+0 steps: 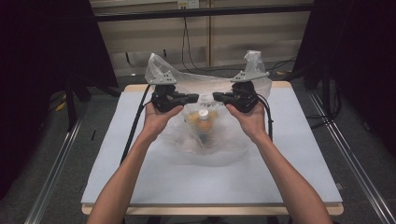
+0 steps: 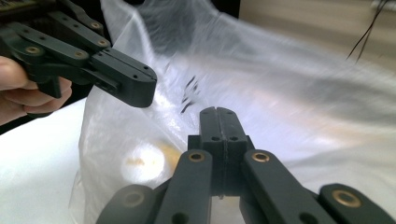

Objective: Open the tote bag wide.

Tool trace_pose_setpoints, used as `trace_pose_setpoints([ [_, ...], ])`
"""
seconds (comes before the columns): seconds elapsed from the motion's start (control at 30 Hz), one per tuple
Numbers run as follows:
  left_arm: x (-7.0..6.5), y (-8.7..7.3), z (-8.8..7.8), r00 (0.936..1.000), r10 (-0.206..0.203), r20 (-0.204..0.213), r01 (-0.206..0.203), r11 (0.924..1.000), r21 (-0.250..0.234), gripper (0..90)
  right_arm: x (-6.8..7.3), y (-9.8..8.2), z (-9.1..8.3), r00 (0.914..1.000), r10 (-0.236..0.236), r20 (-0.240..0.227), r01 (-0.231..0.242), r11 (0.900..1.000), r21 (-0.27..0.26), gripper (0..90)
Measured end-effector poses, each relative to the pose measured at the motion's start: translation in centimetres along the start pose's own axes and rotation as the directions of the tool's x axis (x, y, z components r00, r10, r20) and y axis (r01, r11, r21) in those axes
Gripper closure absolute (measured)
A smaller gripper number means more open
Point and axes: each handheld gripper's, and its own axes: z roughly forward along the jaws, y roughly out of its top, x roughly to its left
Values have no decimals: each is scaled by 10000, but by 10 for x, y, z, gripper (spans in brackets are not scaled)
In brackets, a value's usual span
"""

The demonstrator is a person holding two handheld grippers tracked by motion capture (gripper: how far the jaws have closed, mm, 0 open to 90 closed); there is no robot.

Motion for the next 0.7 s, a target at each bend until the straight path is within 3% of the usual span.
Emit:
trace_pose_setpoints([
  [0.2,-5,-22,5,9996,-179,238,176,9998,94,900,7,-20,14,9989,-22,-472,54,9977,676,900],
  [0.43,-10,-46,4,9983,-466,350,460,9988,162,900,14,-36,15,9969,1,-783,76,9952,974,900],
  [0.6,-15,-57,1,9976,-330,614,316,9992,236,900,14,-44,10,9928,349,-1149,-243,9954,924,900],
  [0.7,-18,-62,3,9975,-334,616,313,9989,359,900,17,-48,7,9922,281,-1218,-158,9948,1006,900],
])
